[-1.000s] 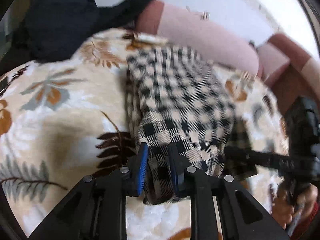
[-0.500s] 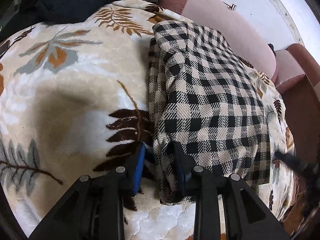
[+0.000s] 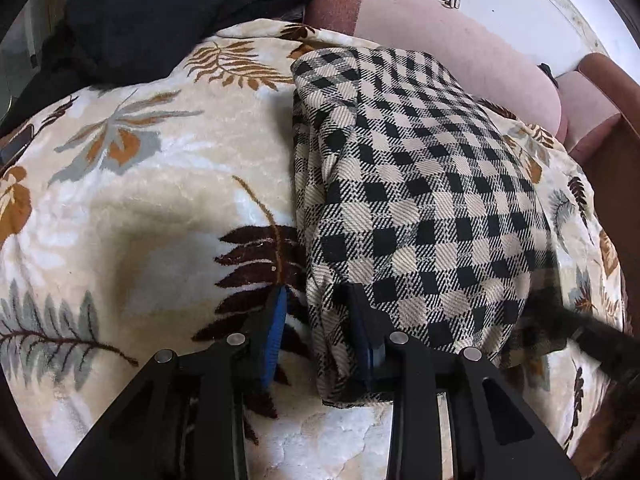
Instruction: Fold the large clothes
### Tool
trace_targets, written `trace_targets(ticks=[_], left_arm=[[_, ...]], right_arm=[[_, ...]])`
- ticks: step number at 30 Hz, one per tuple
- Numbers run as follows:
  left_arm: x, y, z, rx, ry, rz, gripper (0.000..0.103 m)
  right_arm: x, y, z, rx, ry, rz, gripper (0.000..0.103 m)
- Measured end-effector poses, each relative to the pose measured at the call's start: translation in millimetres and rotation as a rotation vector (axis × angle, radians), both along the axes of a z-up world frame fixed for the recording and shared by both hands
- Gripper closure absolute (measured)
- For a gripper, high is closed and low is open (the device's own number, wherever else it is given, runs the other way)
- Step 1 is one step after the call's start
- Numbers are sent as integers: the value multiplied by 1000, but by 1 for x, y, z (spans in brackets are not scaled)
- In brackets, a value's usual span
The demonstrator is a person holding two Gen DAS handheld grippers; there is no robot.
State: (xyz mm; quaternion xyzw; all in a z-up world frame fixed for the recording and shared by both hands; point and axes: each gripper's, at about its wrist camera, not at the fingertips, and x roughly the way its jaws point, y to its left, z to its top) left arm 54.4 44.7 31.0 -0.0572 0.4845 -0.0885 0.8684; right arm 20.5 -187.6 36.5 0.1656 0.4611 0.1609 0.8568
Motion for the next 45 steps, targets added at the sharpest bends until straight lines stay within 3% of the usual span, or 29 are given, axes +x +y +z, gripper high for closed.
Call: trace_targets(ticks=[3,7,11,12,13,15,16,22,27,35,40,44,45], left_arm=[[1,3,-1,-23,16,8,69],[3,3,-2,-24,17,13,69],[4,3,-3,-21,15,15,67],[4,3,-3,-21,16,16,67],[4,3,-3,-22,16,17,67],[4,4,-3,-24,17,20,66],[5,5,-3,-24,18,22,65],[5,4,-5,-24,20,28,64],[3,3,0,-17,11,23,64],[-3,20,18,-155,-54,32,63],[16,14,8,-221,-59,6,54],[27,2,-5,-281,-23,-57,31],[27,0,-6,-278,-33,-59,30]], right_arm=[[-14,-7,-11,-9,-9,-3,98],[-20,-17,3,1,-5,0,97],[-16,-29,31,6,-69,-33,90],[-10,-33,34,4,-72,-57,75],[-3,-41,36,5,-81,-92,52],[11,-50,37,17,-99,-141,30],[19,-55,35,31,-97,-152,28],[75,-62,0,155,30,-138,28],[94,-65,-23,284,65,-128,25],[116,-68,-41,386,90,-97,22],[131,-66,-46,414,74,-73,22],[145,-58,-46,408,66,-52,21],[147,-57,-46,408,64,-49,21]])
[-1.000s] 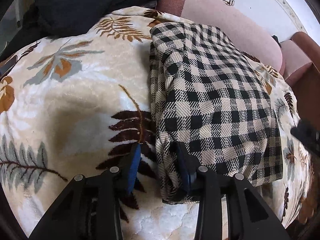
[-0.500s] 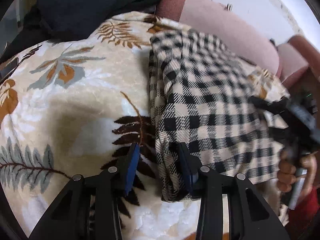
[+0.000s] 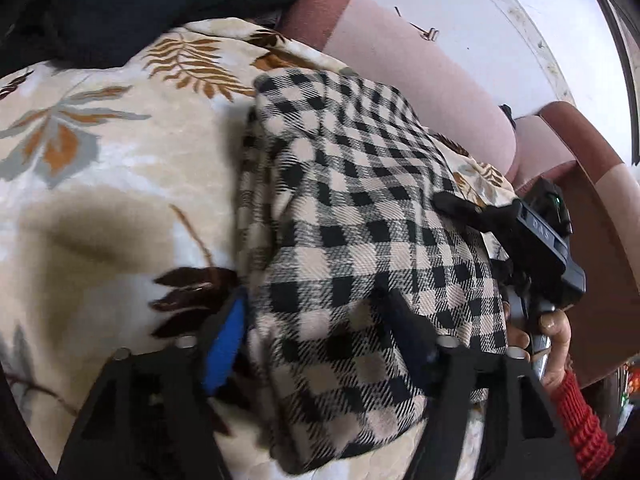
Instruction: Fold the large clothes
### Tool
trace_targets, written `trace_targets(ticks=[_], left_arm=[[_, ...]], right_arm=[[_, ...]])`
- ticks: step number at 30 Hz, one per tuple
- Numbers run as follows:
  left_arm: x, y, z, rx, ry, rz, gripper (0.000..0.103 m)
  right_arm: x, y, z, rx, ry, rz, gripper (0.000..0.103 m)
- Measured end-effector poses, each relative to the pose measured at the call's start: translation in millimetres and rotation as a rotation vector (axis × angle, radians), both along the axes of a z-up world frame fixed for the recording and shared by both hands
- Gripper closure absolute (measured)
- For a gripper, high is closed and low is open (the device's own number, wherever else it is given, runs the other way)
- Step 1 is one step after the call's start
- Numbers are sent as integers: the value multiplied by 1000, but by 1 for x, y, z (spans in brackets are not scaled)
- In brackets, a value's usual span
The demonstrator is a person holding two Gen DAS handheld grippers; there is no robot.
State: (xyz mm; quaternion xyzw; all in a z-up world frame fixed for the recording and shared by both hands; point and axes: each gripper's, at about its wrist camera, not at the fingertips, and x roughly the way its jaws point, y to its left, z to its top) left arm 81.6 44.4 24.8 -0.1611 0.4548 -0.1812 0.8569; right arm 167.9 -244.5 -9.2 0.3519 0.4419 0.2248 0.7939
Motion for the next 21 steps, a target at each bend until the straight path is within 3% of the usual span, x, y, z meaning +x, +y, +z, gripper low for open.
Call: trace_targets(ticks=[2,4,5,8,12,18,21], left_arm=[[1,-8,1,35,-7,3,30],[0,-18,5,46,-7,-5,49],[0,-23,7,49,-7,-14,65],[-5,-42,18,95,-39,-27,76],[-10,-54,26,81,-53,-40,80],[-14,-61,26,-39,-4,-88,82],[-20,-76,23,-15,-3,-130,81]], right_arm=[[5,2,-1,3,5,-3,29],[3,-1,-2,10,9,-6,44],[1,-3,-2,13,6,-8,48],[-6,-9,2,33,-8,-15,63],[-13,-14,13,37,-28,-27,68],[-33,-31,31,-5,-61,-44,68],[-43,-45,31,-23,-66,-58,68]])
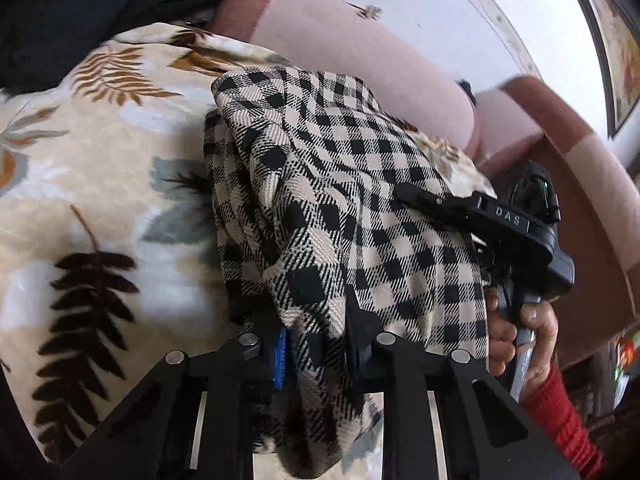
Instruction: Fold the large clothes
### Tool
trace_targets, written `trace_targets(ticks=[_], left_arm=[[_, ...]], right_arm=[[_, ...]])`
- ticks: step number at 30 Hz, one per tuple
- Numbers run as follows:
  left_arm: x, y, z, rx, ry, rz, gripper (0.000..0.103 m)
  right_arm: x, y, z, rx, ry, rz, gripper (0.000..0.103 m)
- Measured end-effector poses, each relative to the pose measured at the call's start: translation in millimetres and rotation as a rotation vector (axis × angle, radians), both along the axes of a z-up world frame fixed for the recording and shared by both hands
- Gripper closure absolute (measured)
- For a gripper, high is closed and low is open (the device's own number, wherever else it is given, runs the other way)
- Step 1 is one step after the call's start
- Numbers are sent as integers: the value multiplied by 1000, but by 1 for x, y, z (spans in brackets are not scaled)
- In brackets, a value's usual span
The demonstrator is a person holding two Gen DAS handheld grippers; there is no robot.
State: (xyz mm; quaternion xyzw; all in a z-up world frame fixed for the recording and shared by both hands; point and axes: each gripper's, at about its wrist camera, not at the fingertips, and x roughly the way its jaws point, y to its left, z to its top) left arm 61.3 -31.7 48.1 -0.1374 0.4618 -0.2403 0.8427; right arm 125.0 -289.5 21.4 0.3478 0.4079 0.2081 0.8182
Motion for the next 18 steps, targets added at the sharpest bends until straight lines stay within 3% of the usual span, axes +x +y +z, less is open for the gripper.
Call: trace_targets(ticks=[2,4,6,12,14,15,16,18], left_arm=[[-1,-7,-6,51,0,-4,81],[2,-9,-12,92,5,-5,81],[4,-4,-16,82,18,-4,81],[15,15,-24,-2,100,6,81],[14,16,-24,1,102,9,81],[12,16,-24,8,100,10,81],[10,17,-24,15,97,13,81],[6,18,-23,23,96,16,81]], right_arm=[[-3,-6,-10,-17,33,-13,67],[-3,-5,-19,-66,69,-25,55],[-9,-2,-12,-128,71,-57,42],[-67,-3,47,-342,-57,-120,42],[-90,-1,53,-343,-62,-105,64],[-99,0,50,-325,-45,-74,86],[-108,6,44,-311,-25,-44,95],[-123,14,33,-314,-6,3,95]])
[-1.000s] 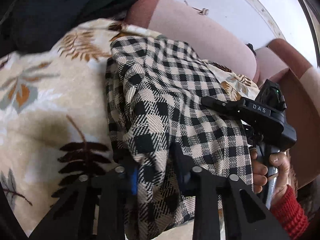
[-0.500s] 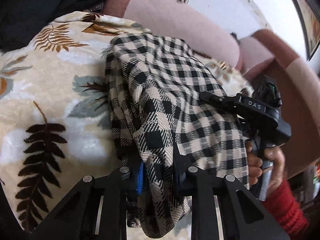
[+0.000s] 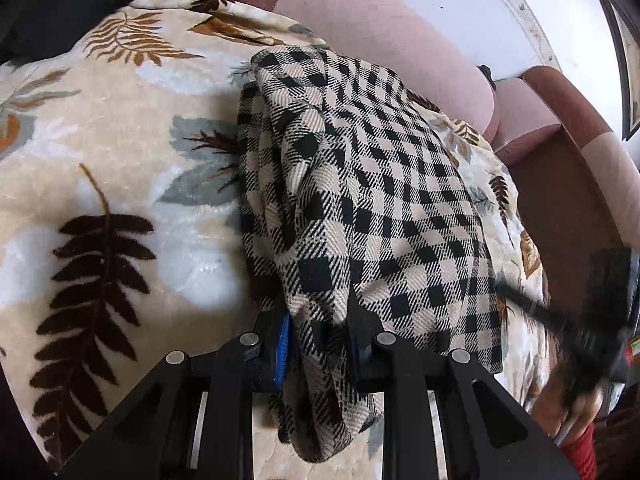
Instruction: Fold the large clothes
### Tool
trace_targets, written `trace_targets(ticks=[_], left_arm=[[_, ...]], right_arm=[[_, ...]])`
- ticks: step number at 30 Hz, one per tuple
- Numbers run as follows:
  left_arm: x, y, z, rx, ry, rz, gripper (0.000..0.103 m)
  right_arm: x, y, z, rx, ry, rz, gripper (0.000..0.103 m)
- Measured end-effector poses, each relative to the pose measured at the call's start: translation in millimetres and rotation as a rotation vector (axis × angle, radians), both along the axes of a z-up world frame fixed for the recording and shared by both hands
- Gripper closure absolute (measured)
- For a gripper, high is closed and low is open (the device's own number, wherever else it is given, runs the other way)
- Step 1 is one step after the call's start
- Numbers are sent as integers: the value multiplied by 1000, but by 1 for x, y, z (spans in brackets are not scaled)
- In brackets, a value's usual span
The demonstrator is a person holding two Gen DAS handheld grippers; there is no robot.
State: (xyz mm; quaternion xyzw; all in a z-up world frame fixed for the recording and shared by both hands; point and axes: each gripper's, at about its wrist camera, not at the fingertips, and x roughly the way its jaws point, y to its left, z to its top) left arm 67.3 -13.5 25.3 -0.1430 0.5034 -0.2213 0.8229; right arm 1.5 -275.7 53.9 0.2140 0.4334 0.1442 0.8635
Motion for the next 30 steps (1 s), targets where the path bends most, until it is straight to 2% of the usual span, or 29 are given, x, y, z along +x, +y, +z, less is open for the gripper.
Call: trace_targets(ticks=[5,8,11,13,18,24,27,30], left_arm=[[-1,7,-6,-8,25,10,81],[0,7,-5,-14,22,13,81],[-4,8,-2,-10,13,5,81],[-4,8,-2,-13,17,6,81],[-4,17,-2,-37,48,23,81],[-18,37,8,-31,43,29,81],[-21,44,7,-41,54,27,81],[-24,52,9,-54,51,25,81]], right_arm=[[-27,7,-40,-85,80,13,95],[-33,4,-28,-100,88,-6,95],[-48,1,-2,-83,27,-20,95],[-50,6,0,-83,32,-4,95],[-34,31,-29,-134,119,21,95],[-23,48,27,-161,18,43,95],[10,74,40,-200,-8,75,95],[55,103,37,-212,-13,103,95]])
